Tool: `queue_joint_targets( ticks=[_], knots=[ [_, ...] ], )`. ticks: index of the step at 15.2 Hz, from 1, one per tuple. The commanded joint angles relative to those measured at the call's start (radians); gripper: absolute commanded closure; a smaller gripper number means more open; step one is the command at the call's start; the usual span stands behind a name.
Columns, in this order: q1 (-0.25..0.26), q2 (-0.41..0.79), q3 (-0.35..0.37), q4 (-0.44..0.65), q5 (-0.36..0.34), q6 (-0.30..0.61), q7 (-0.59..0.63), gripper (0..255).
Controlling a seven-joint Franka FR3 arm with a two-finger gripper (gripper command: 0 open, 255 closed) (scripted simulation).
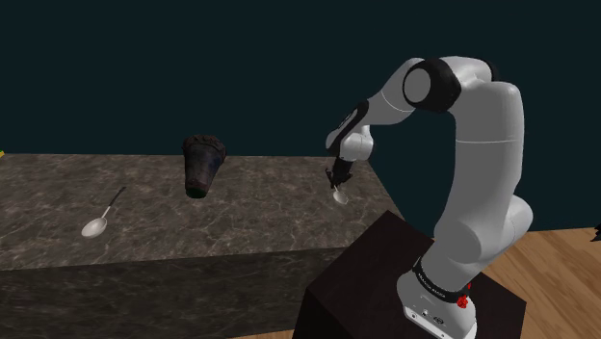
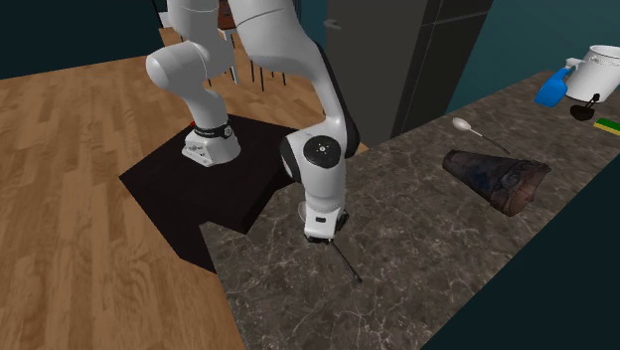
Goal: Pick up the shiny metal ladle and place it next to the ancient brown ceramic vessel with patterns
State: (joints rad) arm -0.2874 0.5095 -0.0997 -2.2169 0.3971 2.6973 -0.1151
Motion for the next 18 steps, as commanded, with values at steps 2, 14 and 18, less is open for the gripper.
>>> queue_joint_targets(
  ticks=[2,14,18],
  knots=[
    [0.01,-0.04,-0.014,-0.012,-0.016,-0.028,0.015,255],
    [0.044,-0.19,-0.063,-0.035,-0.091,-0.151,0.082,255],
    [0.052,-0.236,-0.076,-0.036,-0.117,-0.194,0.104,255]
  ],
)
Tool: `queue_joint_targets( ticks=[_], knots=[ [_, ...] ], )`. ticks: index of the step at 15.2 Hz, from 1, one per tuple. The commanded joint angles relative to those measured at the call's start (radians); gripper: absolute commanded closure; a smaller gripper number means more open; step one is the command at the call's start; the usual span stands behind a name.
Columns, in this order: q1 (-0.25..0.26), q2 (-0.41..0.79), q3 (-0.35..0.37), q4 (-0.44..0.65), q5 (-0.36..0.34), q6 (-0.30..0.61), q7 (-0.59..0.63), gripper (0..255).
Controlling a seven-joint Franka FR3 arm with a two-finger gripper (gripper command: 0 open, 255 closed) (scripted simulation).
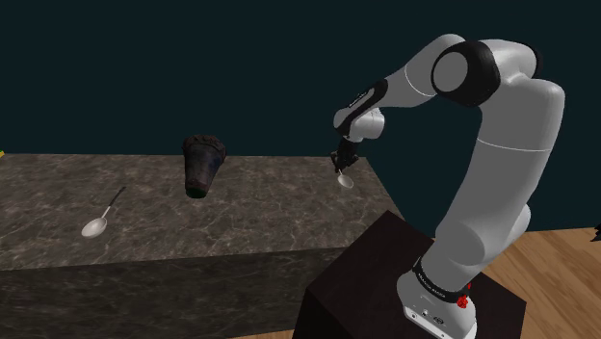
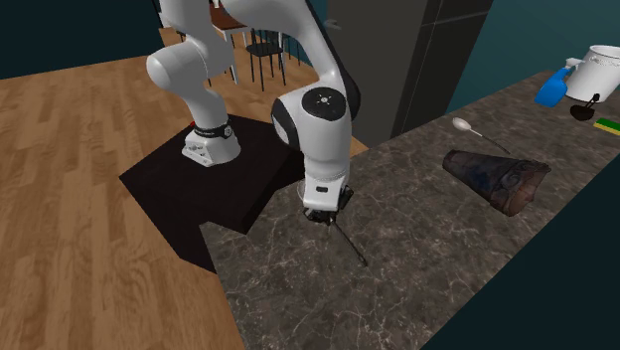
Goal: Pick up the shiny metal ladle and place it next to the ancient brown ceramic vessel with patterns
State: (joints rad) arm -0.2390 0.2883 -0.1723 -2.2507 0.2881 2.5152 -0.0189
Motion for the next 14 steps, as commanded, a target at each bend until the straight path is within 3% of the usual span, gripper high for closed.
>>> queue_joint_targets(
  ticks=[1,14],
  knots=[
    [0.005,-0.026,-0.006,-0.001,-0.014,-0.023,0.014,255],
    [0.017,-0.158,-0.028,0.026,-0.087,-0.175,0.077,255]
  ],
)
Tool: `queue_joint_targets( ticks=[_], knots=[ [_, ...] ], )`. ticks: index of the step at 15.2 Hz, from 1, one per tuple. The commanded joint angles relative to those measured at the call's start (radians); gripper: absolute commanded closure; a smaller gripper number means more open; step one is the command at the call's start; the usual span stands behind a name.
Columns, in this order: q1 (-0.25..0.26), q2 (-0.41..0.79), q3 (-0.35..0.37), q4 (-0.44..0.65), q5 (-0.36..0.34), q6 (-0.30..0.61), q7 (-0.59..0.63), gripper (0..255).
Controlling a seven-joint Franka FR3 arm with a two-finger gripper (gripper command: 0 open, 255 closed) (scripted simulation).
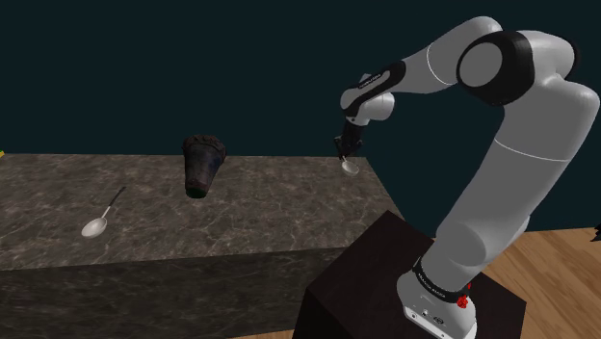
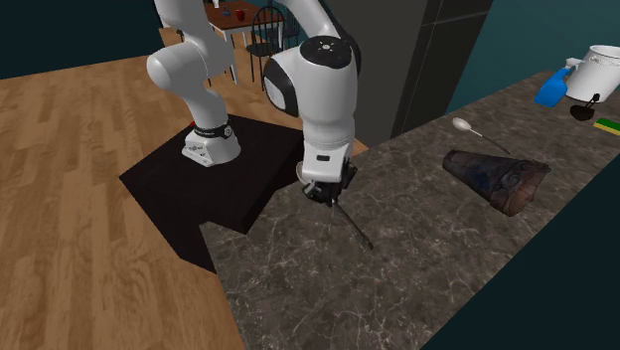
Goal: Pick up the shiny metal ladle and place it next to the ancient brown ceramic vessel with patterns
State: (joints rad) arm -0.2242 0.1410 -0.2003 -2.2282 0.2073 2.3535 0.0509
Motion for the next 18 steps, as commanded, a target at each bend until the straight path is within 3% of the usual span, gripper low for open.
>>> queue_joint_targets(
  ticks=[1,10,18],
  knots=[
    [0.002,-0.02,-0.001,0.007,-0.011,-0.026,0.012,255],
    [0.004,-0.089,-0.006,0.047,-0.044,-0.13,0.044,255],
    [0.096,0.025,0.073,0.193,-0.035,-0.143,0.214,255]
  ],
)
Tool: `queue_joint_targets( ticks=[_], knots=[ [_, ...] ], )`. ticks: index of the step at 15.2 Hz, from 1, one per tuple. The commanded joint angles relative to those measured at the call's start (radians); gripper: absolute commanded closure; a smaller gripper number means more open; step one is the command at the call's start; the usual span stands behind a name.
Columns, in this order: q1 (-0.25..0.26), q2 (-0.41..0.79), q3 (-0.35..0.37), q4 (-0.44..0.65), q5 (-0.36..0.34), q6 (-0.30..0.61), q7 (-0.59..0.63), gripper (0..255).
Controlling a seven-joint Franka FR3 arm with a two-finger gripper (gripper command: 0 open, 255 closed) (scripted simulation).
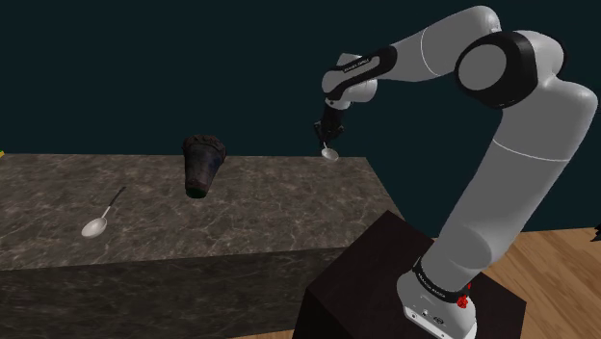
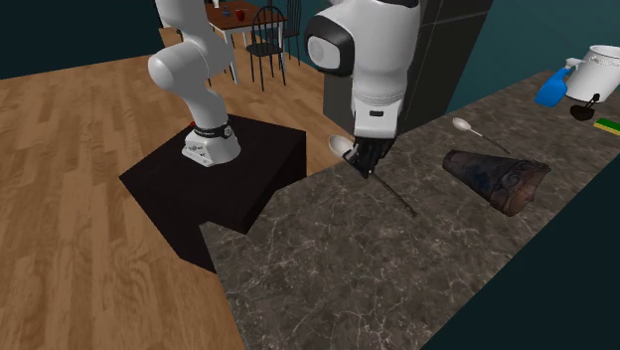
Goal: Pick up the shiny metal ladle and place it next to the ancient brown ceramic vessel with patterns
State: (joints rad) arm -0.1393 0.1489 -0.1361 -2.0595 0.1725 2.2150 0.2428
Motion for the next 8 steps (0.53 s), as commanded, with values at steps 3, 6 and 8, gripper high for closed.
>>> queue_joint_targets(
  ticks=[3,6,8],
  knots=[
    [0.044,0.072,0.033,0.099,-0.001,-0.018,0.083,255],
    [0.077,0.132,0.053,0.185,-0.005,-0.036,0.142,255],
    [0.098,0.176,0.065,0.249,-0.008,-0.051,0.18,255]
  ],
)
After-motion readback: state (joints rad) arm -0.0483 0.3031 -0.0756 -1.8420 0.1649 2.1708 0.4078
